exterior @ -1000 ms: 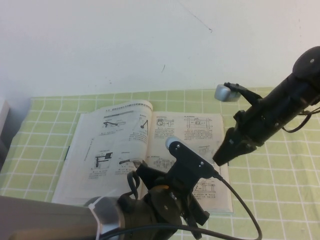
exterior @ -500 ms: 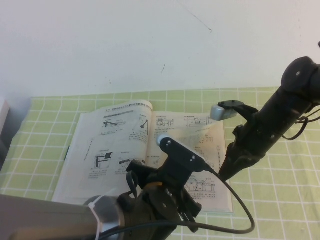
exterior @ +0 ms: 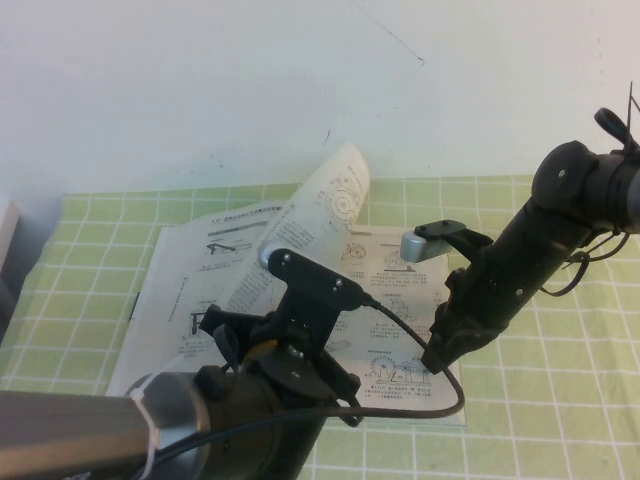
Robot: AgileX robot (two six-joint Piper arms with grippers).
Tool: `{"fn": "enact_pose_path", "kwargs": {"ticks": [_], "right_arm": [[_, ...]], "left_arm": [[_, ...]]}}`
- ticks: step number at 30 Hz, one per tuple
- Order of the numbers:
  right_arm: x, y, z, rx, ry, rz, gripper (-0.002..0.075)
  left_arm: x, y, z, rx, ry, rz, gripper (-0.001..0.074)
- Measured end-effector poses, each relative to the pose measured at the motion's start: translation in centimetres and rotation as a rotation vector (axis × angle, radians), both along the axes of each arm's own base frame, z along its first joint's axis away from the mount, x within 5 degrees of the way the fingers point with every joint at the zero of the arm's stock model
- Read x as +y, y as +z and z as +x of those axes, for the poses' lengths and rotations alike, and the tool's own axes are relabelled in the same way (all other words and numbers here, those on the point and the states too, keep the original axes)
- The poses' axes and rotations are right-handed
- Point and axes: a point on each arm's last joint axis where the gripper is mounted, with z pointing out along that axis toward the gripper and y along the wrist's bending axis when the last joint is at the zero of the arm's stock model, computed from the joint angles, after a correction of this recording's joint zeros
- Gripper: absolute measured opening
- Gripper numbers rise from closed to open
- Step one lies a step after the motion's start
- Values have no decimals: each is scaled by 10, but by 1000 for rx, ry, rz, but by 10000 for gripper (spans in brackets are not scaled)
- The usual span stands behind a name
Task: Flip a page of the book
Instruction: Open the closed book
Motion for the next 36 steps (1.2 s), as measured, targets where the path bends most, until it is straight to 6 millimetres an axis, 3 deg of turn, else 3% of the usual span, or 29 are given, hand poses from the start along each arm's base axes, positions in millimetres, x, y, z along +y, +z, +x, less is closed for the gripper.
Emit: {"fn": "enact_pose_path", "kwargs": {"ticks": [3, 14, 21, 24, 29, 32, 36], "right_arm": [[0, 0, 0, -1, 0, 0, -1], [0, 0, 0, 1, -5, -4, -1], [-1, 5, 2, -16, -5, -12, -1], [-2, 23, 6, -79, 6, -27, -1], [-10, 77, 11, -247, 17, -91, -1], [-19, 109, 9, -342, 16, -164, -1], [-39, 156, -3, -469, -18, -305, -1]], "left_arm": [[2, 9, -1, -20, -16, 7, -3], [14, 11, -1, -57, 7, 150, -3], [10, 24, -5, -52, -10, 8, -3], [1, 37, -12, -21, -95, -149, -3], [-21, 64, -35, 75, -397, -433, -2], [-25, 81, -46, 102, -500, -550, -2], [-18, 100, -53, 63, -514, -602, -2]]}}
